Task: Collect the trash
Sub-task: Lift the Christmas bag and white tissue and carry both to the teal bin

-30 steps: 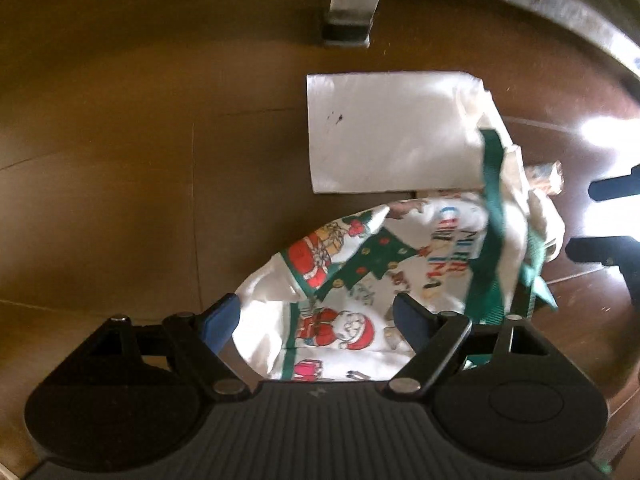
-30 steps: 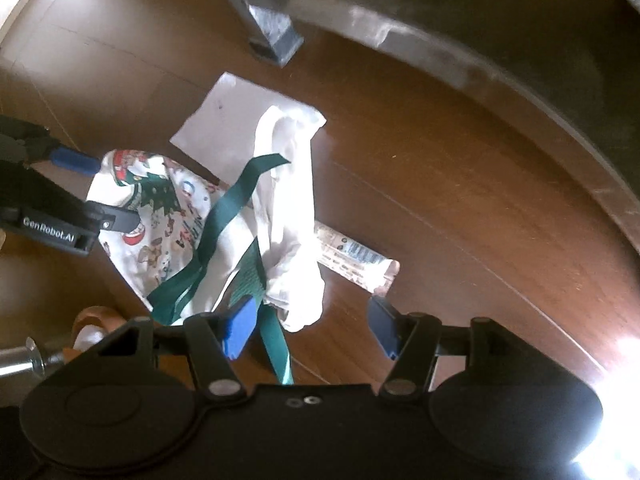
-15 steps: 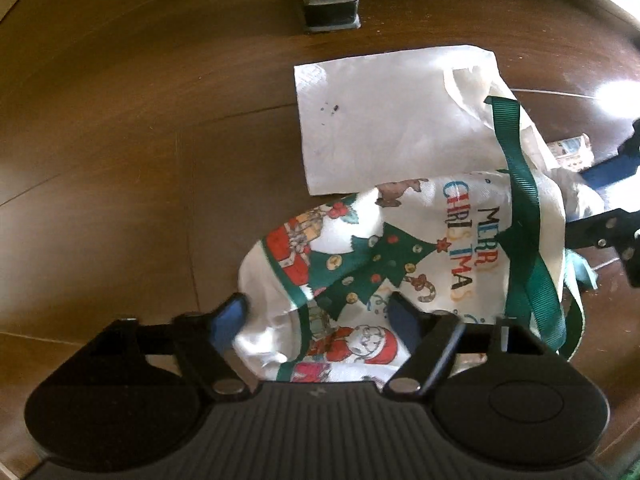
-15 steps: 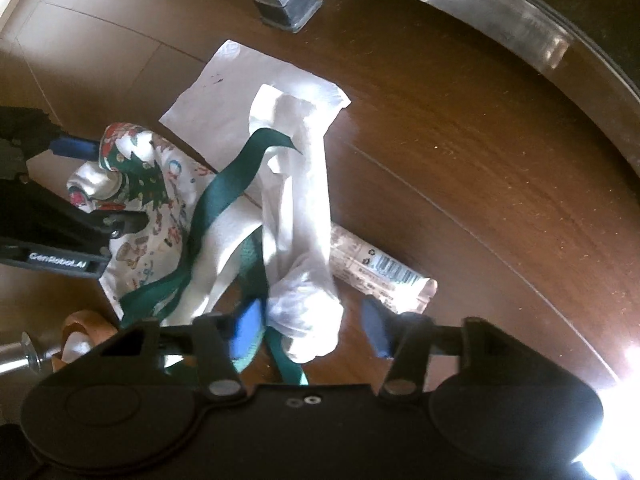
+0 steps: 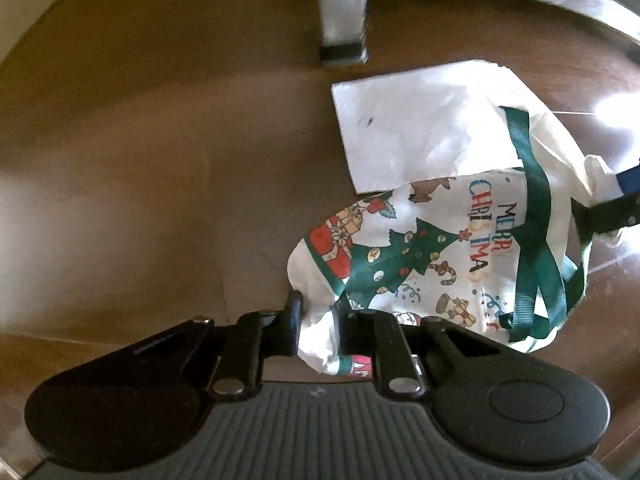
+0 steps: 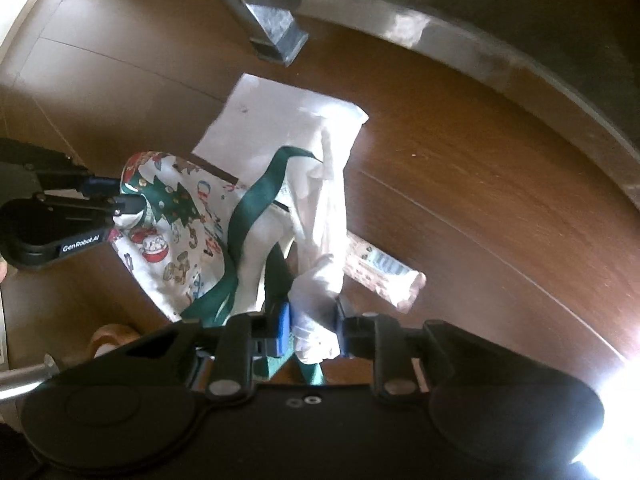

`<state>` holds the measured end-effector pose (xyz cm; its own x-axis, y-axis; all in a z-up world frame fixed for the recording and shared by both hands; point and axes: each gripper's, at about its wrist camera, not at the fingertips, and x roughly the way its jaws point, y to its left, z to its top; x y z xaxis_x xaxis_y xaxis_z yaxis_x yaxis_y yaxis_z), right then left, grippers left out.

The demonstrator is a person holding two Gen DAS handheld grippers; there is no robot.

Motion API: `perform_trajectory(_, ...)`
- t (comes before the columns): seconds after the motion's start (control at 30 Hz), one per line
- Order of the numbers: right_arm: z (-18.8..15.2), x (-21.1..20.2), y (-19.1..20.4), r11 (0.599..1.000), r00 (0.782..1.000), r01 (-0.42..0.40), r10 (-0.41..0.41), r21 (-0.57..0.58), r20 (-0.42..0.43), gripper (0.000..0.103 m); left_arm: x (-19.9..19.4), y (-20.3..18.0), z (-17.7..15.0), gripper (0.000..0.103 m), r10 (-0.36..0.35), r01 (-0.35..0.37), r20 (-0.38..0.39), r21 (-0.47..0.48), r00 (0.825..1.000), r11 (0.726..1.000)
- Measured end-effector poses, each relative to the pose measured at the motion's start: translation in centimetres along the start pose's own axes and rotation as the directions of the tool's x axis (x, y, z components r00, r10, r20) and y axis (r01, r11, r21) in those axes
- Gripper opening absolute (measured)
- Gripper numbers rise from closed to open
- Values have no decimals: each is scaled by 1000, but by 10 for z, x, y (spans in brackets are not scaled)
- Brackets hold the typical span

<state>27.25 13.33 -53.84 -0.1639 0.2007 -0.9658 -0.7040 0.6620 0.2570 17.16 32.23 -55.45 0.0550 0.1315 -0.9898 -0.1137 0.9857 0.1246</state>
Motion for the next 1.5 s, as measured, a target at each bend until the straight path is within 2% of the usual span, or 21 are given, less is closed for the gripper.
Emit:
perform_trajectory(0.2,-21,-49,3,1000,999,21,-22,3,31,20,-48,-7,-11,15,39,-42,77,41,996,998)
perform_trajectory(0.37,-35,-108,6,998,992,64,-64,3,108,19,-107,-19,-6,15,55,-81,190,129,980,988)
perform_trajectory(0.53,-56,-177,10,993,975,109,-115,38,190,19,-178,-35,5,15,49,-128,310,238,949,963)
perform_trajectory(0.67,-81,-238,11,988,950,131,-149,83,273,18,-233,-55,12,15,36,-187,419,325,907,927)
perform_trajectory(0.73,-96,-270,13,985,933,143,-168,99,319,18,-259,-70,15,15,27,-233,477,378,878,896)
perform_trajectory(0.9,-141,-339,17,972,890,162,-219,171,401,18,-333,-112,13,15,-36,-293,573,470,819,833)
perform_trajectory(0.97,-161,-365,19,968,876,158,-229,197,425,18,-356,-131,9,15,-49,-336,619,490,784,804)
perform_trajectory(1.07,-191,-401,23,957,842,197,-276,212,463,18,-384,-155,12,15,-68,-337,641,488,765,805)
perform_trajectory(1.13,-210,-425,24,951,820,209,-298,228,489,18,-409,-172,11,15,-78,-359,672,486,737,797)
perform_trajectory(1.23,-240,-464,25,937,776,231,-339,261,532,18,-444,-191,7,15,-110,-347,696,481,709,805)
perform_trajectory(1.37,-280,-520,17,914,709,261,-400,312,580,18,-504,-226,3,15,-169,-303,719,478,674,824)
perform_trajectory(1.5,-316,-571,9,889,640,277,-455,365,620,18,-565,-262,-1,15,-222,-234,725,471,652,851)
